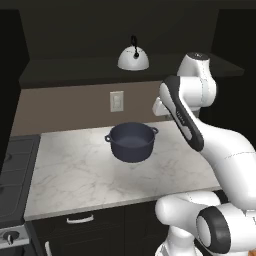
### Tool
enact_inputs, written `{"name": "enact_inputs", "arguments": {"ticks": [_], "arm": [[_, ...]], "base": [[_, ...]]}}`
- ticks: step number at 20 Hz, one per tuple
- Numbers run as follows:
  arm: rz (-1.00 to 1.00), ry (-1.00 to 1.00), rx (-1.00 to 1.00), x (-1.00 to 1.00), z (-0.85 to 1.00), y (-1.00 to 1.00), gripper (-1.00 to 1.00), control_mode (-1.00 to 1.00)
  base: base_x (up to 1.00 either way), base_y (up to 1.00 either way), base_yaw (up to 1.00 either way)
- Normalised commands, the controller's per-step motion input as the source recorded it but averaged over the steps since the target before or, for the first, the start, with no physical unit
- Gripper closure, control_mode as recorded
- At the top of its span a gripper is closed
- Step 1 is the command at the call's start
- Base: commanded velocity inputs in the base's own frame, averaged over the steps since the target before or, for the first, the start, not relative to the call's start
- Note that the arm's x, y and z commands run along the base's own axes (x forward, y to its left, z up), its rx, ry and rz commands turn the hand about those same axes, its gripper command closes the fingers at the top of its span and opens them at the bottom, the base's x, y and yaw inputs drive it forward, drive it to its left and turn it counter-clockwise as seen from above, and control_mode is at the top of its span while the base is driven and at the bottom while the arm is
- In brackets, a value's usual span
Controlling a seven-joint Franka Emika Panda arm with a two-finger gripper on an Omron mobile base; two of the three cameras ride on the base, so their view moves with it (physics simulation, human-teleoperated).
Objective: Pick the kettle from the cabinet and place it on a stove burner. Then pick the pot from the counter and place it on another stove burner. Finally, turn both burners on.
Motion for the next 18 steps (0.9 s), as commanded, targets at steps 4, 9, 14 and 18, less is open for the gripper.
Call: {"name": "enact_inputs", "arguments": {"ticks": [4,9,14,18], "arm": [[0.00,0.00,0.00,-0.07,0.00,0.00,-1.00,-1.00],[0.00,-0.03,0.00,-0.04,0.00,0.00,-1.00,-1.00],[0.00,-0.02,0.00,0.00,0.00,0.01,-1.00,-1.00],[0.00,-0.03,0.00,0.00,0.01,0.01,-1.00,-1.00]], "base": [[0.00,0.00,0.00],[0.00,0.00,0.00],[0.00,0.00,0.00],[0.00,0.00,0.00]]}}
